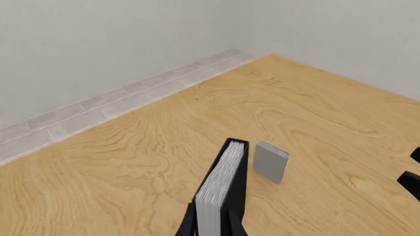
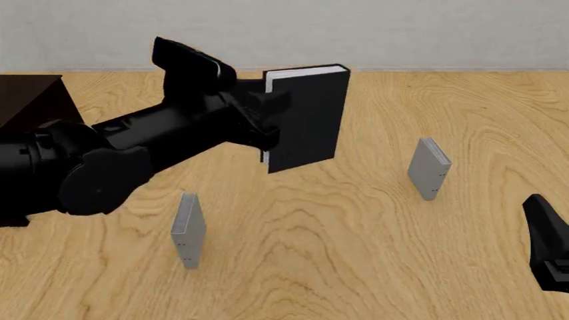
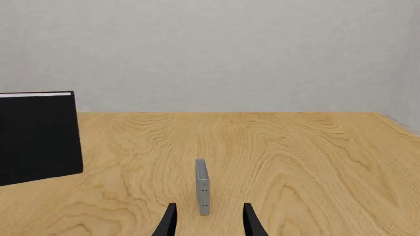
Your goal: Pick up the book in the middle and place it on the cabinet shelf.
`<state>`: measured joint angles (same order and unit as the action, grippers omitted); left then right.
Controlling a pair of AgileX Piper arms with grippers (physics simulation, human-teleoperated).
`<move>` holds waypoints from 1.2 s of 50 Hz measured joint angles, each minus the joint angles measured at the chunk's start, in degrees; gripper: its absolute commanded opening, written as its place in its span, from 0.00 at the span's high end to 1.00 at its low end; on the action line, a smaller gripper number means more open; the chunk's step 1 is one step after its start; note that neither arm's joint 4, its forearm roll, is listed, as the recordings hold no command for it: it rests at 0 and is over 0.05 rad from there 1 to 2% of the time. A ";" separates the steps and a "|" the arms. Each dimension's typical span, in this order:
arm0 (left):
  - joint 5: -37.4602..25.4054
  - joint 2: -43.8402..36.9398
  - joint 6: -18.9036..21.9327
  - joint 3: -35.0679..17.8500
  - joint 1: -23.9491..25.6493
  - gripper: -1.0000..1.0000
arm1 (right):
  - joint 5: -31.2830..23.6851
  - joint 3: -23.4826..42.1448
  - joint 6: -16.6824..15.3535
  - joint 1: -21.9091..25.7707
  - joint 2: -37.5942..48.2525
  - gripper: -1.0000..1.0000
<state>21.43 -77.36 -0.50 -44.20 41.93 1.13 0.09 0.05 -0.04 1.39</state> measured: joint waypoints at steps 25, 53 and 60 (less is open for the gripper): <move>-4.56 6.02 5.08 -2.69 -4.95 1.00 | 0.00 0.00 0.00 0.00 0.00 0.00; -5.94 11.35 8.00 -0.41 -12.57 1.00 | 0.00 0.00 0.00 0.00 0.00 0.00; -6.72 12.57 8.73 -0.40 -14.40 1.00 | 0.00 0.00 0.00 0.00 0.00 0.00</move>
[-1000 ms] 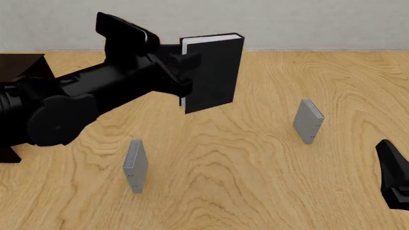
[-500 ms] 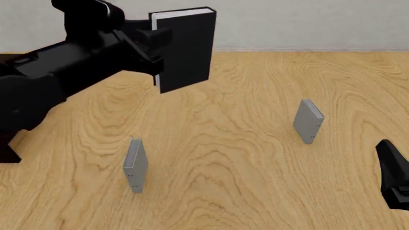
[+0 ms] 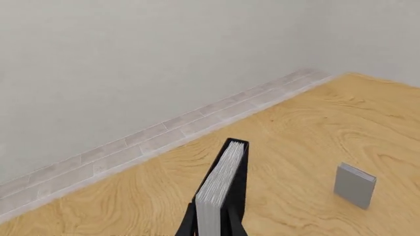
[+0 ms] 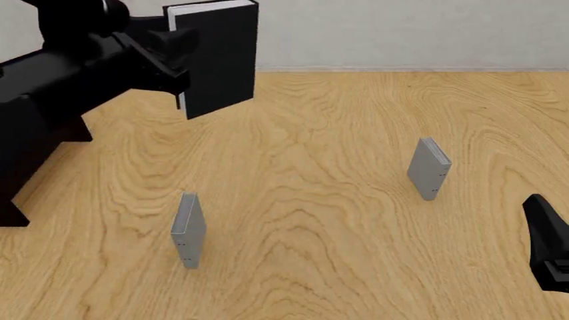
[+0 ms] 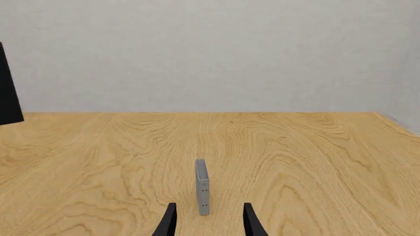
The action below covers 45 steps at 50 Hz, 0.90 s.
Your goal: Pick up the book in the middle and place it on the cabinet shelf.
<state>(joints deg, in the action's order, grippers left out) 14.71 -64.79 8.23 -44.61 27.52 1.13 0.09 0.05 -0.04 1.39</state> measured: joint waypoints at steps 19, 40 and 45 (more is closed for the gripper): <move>-1.61 1.66 3.95 -0.30 -4.08 1.00 | 0.00 0.00 0.00 0.00 0.00 0.00; -5.58 3.64 11.99 -3.53 -7.16 1.00 | 0.00 0.00 0.00 0.00 0.00 0.00; -6.44 4.25 13.59 -3.71 -7.87 1.00 | 0.00 0.00 0.00 0.00 0.00 0.00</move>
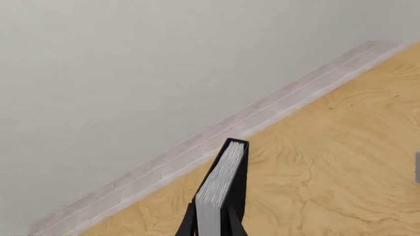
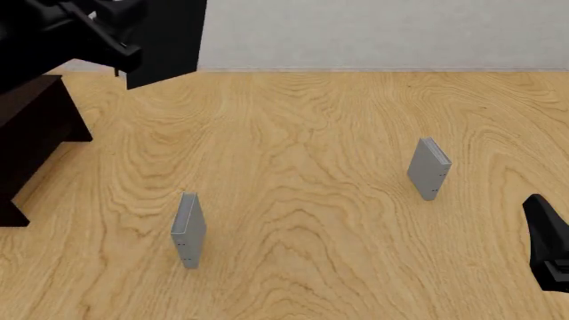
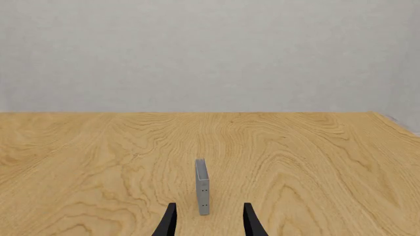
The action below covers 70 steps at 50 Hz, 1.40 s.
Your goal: Pick up the book in the middle and place it on the cabinet shelf.
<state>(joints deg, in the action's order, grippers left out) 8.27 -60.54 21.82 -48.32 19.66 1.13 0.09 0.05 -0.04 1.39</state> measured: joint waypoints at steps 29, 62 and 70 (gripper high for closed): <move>-1.15 2.76 13.28 2.12 -4.54 1.00 | 0.00 0.00 0.00 0.00 0.00 0.00; 0.80 7.18 31.05 7.78 -7.45 1.00 | 0.00 0.00 0.00 0.00 0.00 0.00; 1.54 7.90 35.52 8.98 -8.08 1.00 | 0.00 0.00 0.00 0.00 0.00 0.00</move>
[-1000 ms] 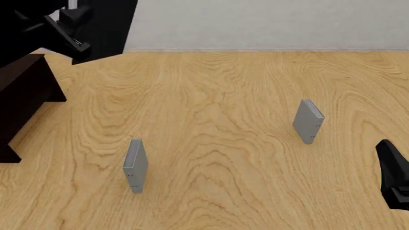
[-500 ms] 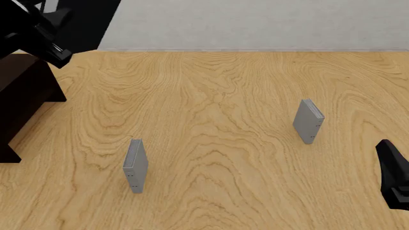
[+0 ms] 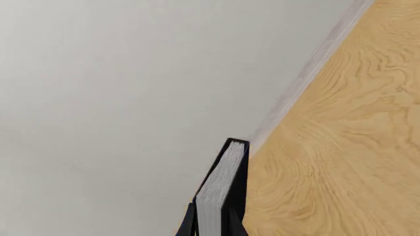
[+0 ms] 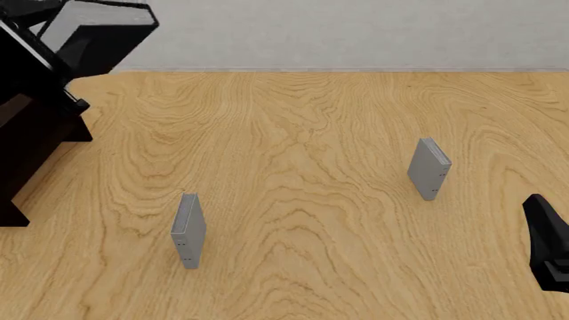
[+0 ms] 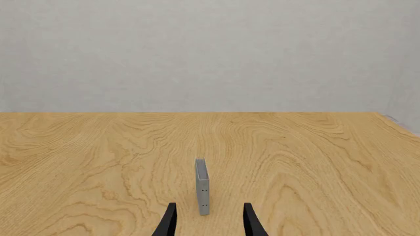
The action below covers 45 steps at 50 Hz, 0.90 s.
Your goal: Pick up the book in the middle and place it on the cabinet shelf.
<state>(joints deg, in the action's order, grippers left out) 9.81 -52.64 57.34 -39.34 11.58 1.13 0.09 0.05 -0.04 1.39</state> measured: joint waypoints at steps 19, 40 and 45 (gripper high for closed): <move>7.61 -1.82 16.76 6.74 -2.89 1.00 | 0.00 0.00 0.00 0.00 0.00 0.00; 13.69 -4.60 32.93 9.82 -8.05 1.00 | 0.00 0.00 0.00 0.00 -0.01 0.00; 13.65 -4.36 35.39 9.12 -9.01 1.00 | 0.00 0.00 0.00 0.00 -0.01 0.00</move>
<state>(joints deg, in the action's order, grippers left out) 23.46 -57.00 92.73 -30.22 2.57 1.13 0.09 0.05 -0.04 1.38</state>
